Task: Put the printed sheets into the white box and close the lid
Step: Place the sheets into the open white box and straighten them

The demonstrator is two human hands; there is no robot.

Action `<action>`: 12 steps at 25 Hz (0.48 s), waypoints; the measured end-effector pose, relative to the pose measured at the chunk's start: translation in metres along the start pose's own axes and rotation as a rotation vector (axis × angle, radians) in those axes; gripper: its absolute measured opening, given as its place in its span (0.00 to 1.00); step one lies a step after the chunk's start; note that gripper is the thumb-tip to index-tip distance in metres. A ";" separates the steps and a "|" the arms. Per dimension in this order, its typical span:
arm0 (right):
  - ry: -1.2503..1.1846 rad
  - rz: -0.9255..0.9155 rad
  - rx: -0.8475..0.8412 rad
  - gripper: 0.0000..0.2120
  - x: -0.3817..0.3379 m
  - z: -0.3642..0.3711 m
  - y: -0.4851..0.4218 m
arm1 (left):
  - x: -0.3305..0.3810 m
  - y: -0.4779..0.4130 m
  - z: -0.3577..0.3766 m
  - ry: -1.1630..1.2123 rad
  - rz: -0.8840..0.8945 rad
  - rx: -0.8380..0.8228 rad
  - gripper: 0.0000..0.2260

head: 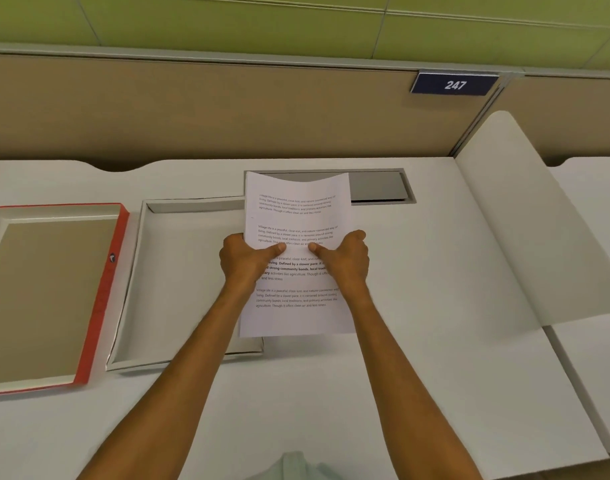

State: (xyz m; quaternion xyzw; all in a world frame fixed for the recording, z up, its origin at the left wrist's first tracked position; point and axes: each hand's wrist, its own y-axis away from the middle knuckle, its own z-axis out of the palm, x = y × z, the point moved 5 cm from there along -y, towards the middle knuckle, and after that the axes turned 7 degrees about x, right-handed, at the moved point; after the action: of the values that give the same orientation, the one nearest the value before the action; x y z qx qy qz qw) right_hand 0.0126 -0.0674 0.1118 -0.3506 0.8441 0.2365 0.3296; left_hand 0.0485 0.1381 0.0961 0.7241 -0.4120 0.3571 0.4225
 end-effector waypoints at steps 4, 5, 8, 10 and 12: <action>0.020 0.001 -0.060 0.35 -0.018 0.040 0.019 | -0.020 -0.018 -0.039 -0.001 -0.026 0.026 0.19; 0.022 -0.002 -0.073 0.35 -0.022 0.050 0.024 | -0.025 -0.023 -0.048 -0.005 -0.032 0.033 0.20; 0.017 -0.015 -0.107 0.34 -0.032 0.079 0.039 | -0.042 -0.038 -0.074 -0.018 -0.063 0.057 0.20; 0.023 -0.014 -0.130 0.34 -0.038 0.097 0.048 | -0.052 -0.047 -0.091 -0.028 -0.077 0.076 0.20; 0.036 -0.011 -0.153 0.35 -0.044 0.114 0.055 | -0.060 -0.055 -0.106 -0.029 -0.089 0.082 0.21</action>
State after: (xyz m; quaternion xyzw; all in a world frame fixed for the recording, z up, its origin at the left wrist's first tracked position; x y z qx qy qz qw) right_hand 0.0393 0.0590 0.0761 -0.3834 0.8276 0.2920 0.2878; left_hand 0.0560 0.2684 0.0676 0.7635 -0.3704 0.3442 0.4018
